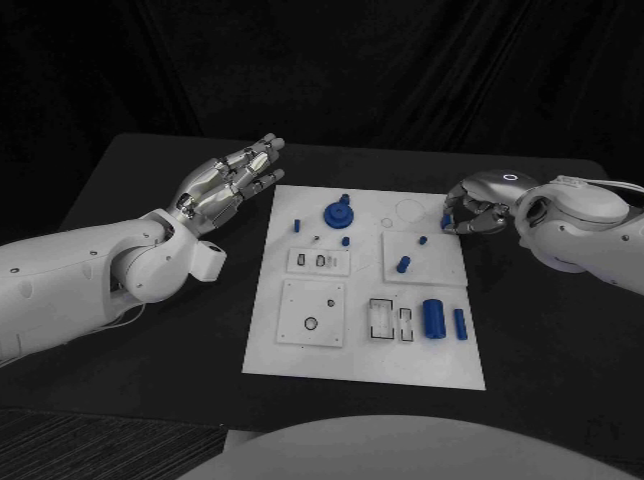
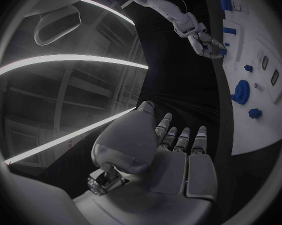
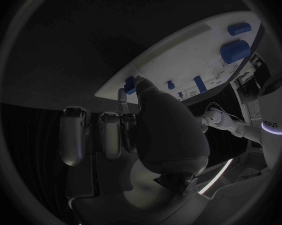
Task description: Assemble the parts on the task board
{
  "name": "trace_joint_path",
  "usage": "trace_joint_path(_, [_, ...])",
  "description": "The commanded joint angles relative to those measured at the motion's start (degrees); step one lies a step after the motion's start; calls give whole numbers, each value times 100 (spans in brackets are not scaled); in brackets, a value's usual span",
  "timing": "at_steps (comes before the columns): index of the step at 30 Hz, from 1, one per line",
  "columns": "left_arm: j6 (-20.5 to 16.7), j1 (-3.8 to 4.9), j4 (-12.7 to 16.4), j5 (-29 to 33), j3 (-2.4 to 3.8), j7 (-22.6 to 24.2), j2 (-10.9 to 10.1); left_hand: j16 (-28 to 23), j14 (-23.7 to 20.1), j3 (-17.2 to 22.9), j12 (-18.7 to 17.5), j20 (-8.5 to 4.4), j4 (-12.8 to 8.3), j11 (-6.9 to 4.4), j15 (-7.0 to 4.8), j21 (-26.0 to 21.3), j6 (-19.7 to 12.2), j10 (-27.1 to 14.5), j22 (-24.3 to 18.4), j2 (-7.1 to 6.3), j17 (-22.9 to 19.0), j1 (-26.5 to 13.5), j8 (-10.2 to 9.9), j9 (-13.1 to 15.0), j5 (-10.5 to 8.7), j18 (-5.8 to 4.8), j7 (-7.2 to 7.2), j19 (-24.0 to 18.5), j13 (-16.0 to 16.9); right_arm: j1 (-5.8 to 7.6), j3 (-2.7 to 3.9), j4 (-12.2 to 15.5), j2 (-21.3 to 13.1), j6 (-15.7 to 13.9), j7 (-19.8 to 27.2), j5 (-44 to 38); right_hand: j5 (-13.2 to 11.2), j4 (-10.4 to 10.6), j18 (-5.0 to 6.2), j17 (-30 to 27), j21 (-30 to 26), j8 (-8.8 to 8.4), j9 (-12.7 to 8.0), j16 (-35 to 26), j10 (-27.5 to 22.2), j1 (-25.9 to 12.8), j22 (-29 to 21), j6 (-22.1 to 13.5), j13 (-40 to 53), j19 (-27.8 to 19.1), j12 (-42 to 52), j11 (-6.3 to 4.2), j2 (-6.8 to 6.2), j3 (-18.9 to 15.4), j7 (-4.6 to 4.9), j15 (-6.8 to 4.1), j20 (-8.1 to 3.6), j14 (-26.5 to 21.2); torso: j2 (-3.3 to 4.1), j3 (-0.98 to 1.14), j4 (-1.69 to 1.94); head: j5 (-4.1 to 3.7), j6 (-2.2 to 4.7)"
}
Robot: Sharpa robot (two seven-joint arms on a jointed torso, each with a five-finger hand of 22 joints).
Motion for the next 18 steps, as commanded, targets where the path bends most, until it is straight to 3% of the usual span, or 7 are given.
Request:
trace_joint_path(1, [74, -9, 2, 1, 5, 344, 11, -21, -2, 30, -38, 36, 7, 30, 55, -28, -17, -9, -5, 14, -8, 15, 20, -2, 10, 50, 19, -10, -10, -19, 2, -5, 3, 13, -100, -39, 200, -49, -26, 1471, -33, 53, 32, -8, 600, 66, 1306, 28, 1509, 301, 14, -33, 33, 4, -30, -14, -3, 593, 7, -1, 0, 4, -1])
trace_joint_path(5, [77, -10, -5, 1, 5, 339, 12, -21, -2, 30, -38, 36, 7, 30, 55, -28, -17, -9, -5, 14, -8, 15, 20, -2, 10, 50, 19, -10, -10, -26, 2, -6, 10, -24, -80, -39, 453, -79, -27, 1474, -27, 107, 60, -6, 600, 69, 1308, 61, 1509, 305, 14, -56, 71, 40, -59, -34, -19, 593, 6, -1, -2, 0, -1])
trace_joint_path(18, [93, -16, -36, 1, 5, 319, 26, -21, -2, 35, -38, 37, 7, 30, 57, -29, -32, -9, -6, 13, -8, 16, 17, -4, 11, 50, 18, -10, -10, -30, 3, 37, -4, -403, -13, -39, 689, -78, -29, 1459, -20, 151, 77, -15, 600, 27, 1310, 113, 1509, 309, 14, -95, 149, 93, -104, -54, -38, 590, 2, 0, -6, 7, -1])
